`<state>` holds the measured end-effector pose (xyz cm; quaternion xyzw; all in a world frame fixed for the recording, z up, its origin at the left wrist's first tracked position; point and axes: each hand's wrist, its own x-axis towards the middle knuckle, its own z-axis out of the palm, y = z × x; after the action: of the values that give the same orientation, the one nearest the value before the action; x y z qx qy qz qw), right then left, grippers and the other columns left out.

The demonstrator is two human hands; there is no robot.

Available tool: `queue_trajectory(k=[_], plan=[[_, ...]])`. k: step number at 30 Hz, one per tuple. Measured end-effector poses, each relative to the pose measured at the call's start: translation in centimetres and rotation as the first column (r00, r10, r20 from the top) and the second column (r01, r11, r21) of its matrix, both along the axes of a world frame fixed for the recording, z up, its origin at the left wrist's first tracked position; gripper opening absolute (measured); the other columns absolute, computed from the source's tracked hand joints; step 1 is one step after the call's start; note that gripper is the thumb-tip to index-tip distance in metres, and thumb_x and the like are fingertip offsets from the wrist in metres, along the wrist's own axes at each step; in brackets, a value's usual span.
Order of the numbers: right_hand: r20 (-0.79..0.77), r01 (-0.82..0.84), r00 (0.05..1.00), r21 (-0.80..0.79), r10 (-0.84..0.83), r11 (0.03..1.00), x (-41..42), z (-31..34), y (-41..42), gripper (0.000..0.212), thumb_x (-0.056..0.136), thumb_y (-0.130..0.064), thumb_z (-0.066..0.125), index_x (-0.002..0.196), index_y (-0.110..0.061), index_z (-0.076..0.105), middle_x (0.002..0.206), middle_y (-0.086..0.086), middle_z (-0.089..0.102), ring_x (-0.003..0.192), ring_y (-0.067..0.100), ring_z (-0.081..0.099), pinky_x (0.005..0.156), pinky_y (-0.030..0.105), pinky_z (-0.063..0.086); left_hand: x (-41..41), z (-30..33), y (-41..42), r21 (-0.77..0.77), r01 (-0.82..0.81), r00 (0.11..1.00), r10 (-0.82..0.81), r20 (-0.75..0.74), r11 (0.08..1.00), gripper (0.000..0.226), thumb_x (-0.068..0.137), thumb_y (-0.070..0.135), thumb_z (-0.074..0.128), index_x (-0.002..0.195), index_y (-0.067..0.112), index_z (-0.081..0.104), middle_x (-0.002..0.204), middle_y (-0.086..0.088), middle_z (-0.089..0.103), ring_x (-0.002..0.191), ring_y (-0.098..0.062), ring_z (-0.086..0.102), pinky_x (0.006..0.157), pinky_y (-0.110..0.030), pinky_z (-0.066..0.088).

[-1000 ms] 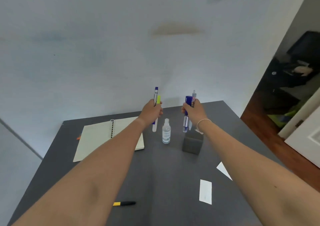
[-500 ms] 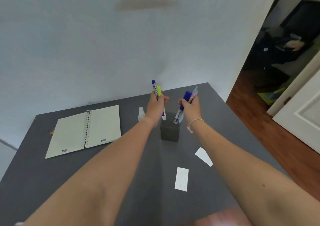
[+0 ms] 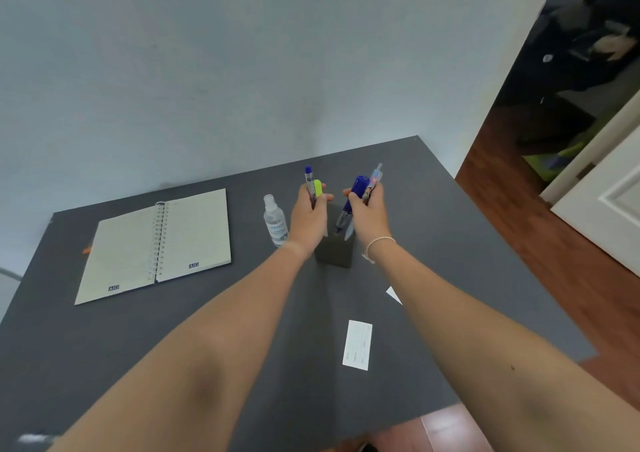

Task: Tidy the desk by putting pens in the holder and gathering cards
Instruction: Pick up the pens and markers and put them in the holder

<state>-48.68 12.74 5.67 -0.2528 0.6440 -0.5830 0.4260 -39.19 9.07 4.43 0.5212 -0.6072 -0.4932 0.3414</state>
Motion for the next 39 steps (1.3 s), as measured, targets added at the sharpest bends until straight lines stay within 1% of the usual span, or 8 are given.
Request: queue_trajectory(k=[4, 9, 14, 20, 24, 26, 31, 39], plan=[[0.003, 0.018, 1.000, -0.004, -0.018, 1.000, -0.1, -0.1, -0.2, 0.039, 0.097, -0.011, 0.042, 0.134, -0.015, 0.031, 0.125, 0.007, 0.059, 0.106, 0.015, 0.049, 0.095, 0.030, 0.039, 0.3, -0.5, -0.1, -0.001, -0.003, 1.000, 0.003, 0.005, 1.000, 0.016, 0.099, 0.019, 0.035, 0.111, 0.018, 0.045, 0.113, -0.001, 0.064, 0.098, -0.009, 0.055, 0.079, -0.013, 0.038], [-0.024, -0.018, 1.000, 0.014, 0.019, 1.000, 0.1, -0.8, -0.2, 0.041, 0.097, -0.009, 0.043, 0.135, -0.016, 0.029, 0.128, 0.009, 0.056, 0.107, 0.014, 0.049, 0.089, 0.027, 0.039, 0.7, -1.2, 0.0, 0.000, 0.012, 0.999, -0.012, 0.048, 1.000, 0.014, 0.098, 0.019, 0.039, 0.110, 0.020, 0.046, 0.118, 0.000, 0.063, 0.090, -0.002, 0.054, 0.069, -0.004, 0.040], [-0.085, -0.031, 0.996, 0.005, 0.032, 0.999, 0.3, -1.5, 0.1, 0.023, 0.094, -0.004, 0.044, 0.109, -0.020, 0.039, 0.109, 0.008, 0.057, 0.096, 0.022, 0.054, 0.079, 0.030, 0.048, 1.0, -1.7, 0.1, 0.005, 0.022, 1.000, -0.022, 0.017, 1.000, 0.017, 0.096, 0.013, 0.042, 0.109, 0.022, 0.047, 0.125, -0.002, 0.062, 0.106, -0.022, 0.058, 0.082, -0.031, 0.044], [-0.094, -0.007, 0.996, -0.042, 0.003, 0.999, -0.4, -1.5, 0.3, 0.026, 0.092, 0.001, 0.042, 0.113, -0.015, 0.043, 0.108, 0.002, 0.058, 0.077, 0.007, 0.053, 0.051, 0.007, 0.045, 0.9, -1.4, 0.4, 0.018, 0.020, 1.000, -0.021, 0.014, 1.000, 0.021, 0.096, 0.017, 0.043, 0.115, 0.019, 0.051, 0.123, -0.003, 0.061, 0.115, -0.021, 0.056, 0.086, -0.026, 0.044], [-0.086, 0.048, 0.995, -0.077, -0.055, 0.996, -1.0, -1.4, 0.5, 0.026, 0.090, 0.003, 0.043, 0.107, -0.016, 0.046, 0.115, 0.006, 0.058, 0.094, 0.018, 0.055, 0.076, 0.022, 0.050, 1.4, -1.0, 0.6, 0.007, -0.029, 1.000, 0.029, 0.004, 1.000, 0.026, 0.096, 0.011, 0.041, 0.119, 0.014, 0.052, 0.124, -0.005, 0.059, 0.102, -0.010, 0.057, 0.075, -0.008, 0.044], [-0.125, 0.040, 0.991, -0.094, -0.052, 0.995, -1.3, -0.8, 0.8, 0.028, 0.091, 0.004, 0.042, 0.113, -0.011, 0.048, 0.113, 0.003, 0.056, 0.102, 0.014, 0.053, 0.072, 0.009, 0.048, 2.0, -0.8, 0.8, -0.001, -0.049, 0.999, 0.049, 0.009, 0.999, 0.028, 0.096, 0.010, 0.040, 0.121, 0.012, 0.052, 0.126, -0.005, 0.057, 0.099, -0.006, 0.053, 0.068, -0.001, 0.041], [-0.233, -0.021, 0.972, -0.123, -0.008, 0.992, -1.0, 0.7, 0.9, 0.027, 0.091, 0.002, 0.041, 0.111, -0.013, 0.052, 0.112, 0.003, 0.058, 0.102, 0.013, 0.054, 0.084, 0.018, 0.046, 4.2, -0.2, 1.4, -0.032, -0.117, 0.993, 0.118, 0.029, 0.993, 0.025, 0.095, 0.016, 0.041, 0.111, 0.024, 0.057, 0.138, -0.003, 0.048, 0.103, -0.012, 0.056, 0.077, -0.005, 0.044], [-0.314, -0.215, 0.936, -0.153, 0.159, 0.965, 4.6, 1.8, 0.7, 0.025, 0.090, 0.000, 0.043, 0.109, -0.010, 0.057, 0.105, -0.002, 0.058, 0.097, 0.011, 0.054, 0.085, 0.019, 0.043, 10.6, 2.1, 3.7, -0.076, -0.260, 0.963, 0.264, 0.052, 0.963, 0.029, 0.095, 0.014, 0.042, 0.122, 0.013, 0.054, 0.121, 0.000, 0.059, 0.103, -0.008, 0.052, 0.071, -0.002, 0.040]])
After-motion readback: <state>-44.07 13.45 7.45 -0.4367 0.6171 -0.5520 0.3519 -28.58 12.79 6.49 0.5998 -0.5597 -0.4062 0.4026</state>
